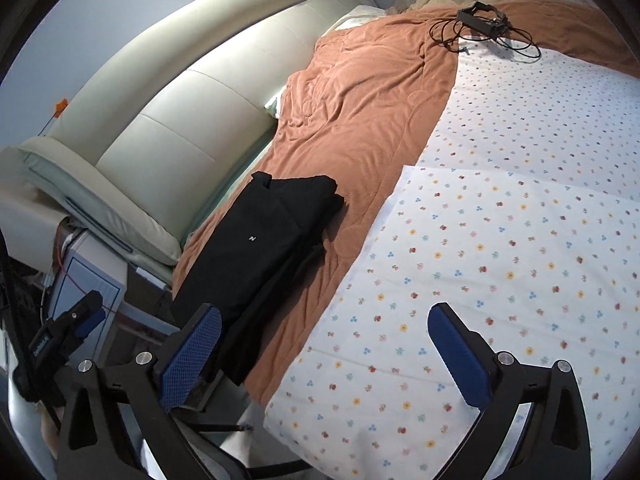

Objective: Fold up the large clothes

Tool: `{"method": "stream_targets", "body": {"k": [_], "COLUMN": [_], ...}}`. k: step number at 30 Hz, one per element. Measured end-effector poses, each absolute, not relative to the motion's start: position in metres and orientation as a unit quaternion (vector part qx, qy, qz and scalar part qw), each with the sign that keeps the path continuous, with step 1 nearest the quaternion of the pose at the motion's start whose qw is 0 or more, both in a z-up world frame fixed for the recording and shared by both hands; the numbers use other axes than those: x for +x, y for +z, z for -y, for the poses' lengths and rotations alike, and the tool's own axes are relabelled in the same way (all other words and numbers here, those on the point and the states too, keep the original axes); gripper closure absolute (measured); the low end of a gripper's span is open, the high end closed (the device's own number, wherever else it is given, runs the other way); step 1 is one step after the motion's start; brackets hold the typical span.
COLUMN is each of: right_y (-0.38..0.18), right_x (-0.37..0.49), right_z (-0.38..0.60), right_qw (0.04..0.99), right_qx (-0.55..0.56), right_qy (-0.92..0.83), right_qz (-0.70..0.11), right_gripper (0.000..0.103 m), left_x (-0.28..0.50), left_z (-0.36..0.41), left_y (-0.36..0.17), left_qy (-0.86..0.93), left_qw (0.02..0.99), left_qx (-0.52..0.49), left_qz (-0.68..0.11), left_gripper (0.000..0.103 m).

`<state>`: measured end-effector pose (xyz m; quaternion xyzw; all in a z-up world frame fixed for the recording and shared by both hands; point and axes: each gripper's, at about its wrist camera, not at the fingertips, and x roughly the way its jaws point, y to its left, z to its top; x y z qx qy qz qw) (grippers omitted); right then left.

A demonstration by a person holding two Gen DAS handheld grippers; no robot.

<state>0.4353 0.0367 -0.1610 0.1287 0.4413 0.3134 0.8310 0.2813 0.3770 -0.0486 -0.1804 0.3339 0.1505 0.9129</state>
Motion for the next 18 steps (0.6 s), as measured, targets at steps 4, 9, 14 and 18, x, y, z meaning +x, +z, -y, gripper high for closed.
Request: {"method": "stream_targets", "body": {"k": [4, 9, 14, 18], "right_y": [-0.142, -0.128, -0.116, -0.105], "right_x": [0.413, 0.383, 0.347, 0.314], "right_z": [-0.006, 0.032, 0.071, 0.096], "right_qw": [0.845, 0.858, 0.872, 0.88], "right_qx": [0.117, 0.106, 0.106, 0.104], "right_qy": [0.303, 0.291, 0.28, 0.272], "right_qz": [-0.425, -0.41, -0.388, -0.374], "right_gripper": [0.0, 0.0, 0.0, 0.0], "left_x": [0.264, 0.238, 0.208, 0.182], "left_z": [-0.354, -0.321, -0.281, -0.26], "left_y": [-0.037, -0.023, -0.017, -0.014], "left_qy": [0.136, 0.117, 0.093, 0.076], "left_qw": [0.919, 0.927, 0.935, 0.939], "left_qx": [-0.176, -0.165, -0.138, -0.139], "left_qz": [-0.327, -0.317, -0.313, -0.305], "left_gripper": [0.0, 0.0, 0.0, 0.0]}}
